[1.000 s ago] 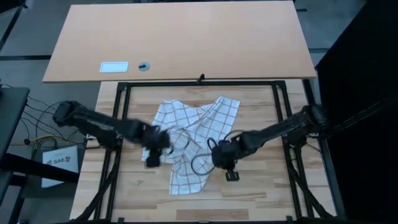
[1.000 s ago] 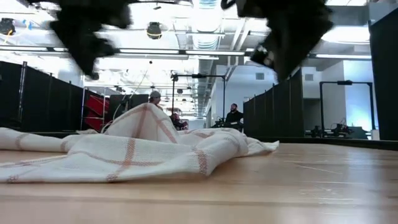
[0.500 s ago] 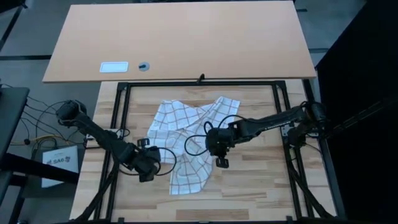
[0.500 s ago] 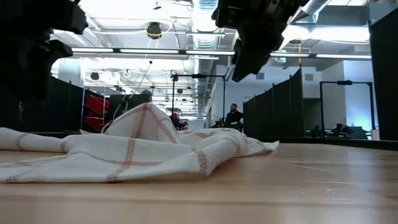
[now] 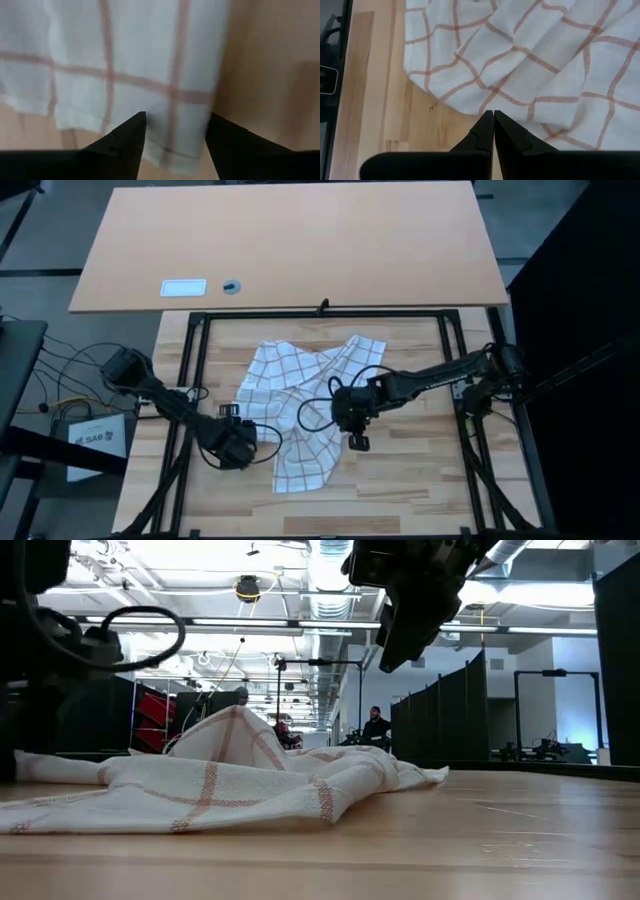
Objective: Roll towel
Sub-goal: Prepare the white patterned towel
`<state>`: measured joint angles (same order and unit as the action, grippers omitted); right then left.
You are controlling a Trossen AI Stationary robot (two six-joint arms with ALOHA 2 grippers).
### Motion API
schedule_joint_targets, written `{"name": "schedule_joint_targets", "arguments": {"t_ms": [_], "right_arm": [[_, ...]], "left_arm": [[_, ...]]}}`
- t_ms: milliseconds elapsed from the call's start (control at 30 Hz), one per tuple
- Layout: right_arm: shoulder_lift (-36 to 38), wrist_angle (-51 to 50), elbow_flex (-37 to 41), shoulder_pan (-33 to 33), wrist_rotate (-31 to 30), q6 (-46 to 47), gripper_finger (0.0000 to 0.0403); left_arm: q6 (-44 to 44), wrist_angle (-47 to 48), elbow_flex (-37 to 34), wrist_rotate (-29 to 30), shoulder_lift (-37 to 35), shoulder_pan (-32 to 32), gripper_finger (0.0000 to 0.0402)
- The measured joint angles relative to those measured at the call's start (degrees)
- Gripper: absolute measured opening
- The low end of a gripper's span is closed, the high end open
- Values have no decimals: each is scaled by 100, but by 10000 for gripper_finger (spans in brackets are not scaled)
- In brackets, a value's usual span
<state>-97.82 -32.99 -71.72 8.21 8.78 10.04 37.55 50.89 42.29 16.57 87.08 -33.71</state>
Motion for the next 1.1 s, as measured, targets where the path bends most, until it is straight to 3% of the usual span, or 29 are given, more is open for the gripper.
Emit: {"name": "schedule_joint_targets", "arguments": {"t_ms": [67, 167, 233, 500, 700, 800, 933, 1100], "right_arm": [[0, -6, 0, 0, -1, -1, 0], [0, 0, 0, 0, 0, -2, 0], [0, -3, 0, 2, 0, -2, 0], [0, 445, 0, 389, 46, -1, 0], [0, 845, 0, 669, 48, 19, 0], [0, 861, 0, 736, 48, 96, 0], [1, 969, 78, 803, 39, 232, 0], [1, 959, 360, 891, 39, 575, 0]], "left_arm": [[-27, 13, 63, 11, 18, 9, 137], [-267, -8, 311, -25, 14, 28, 47], [-431, 69, 461, -298, 14, 84, 14], [-991, 260, 1358, -1896, -605, 766, 0], [-727, 177, 1623, -3126, -1440, 1733, 0], [-992, 199, 1623, -3701, -1688, 2294, 0], [-1755, 355, 1575, -3746, -1868, 3101, 0], [-2658, 587, 1176, -2619, -1698, 3717, 7]]}}
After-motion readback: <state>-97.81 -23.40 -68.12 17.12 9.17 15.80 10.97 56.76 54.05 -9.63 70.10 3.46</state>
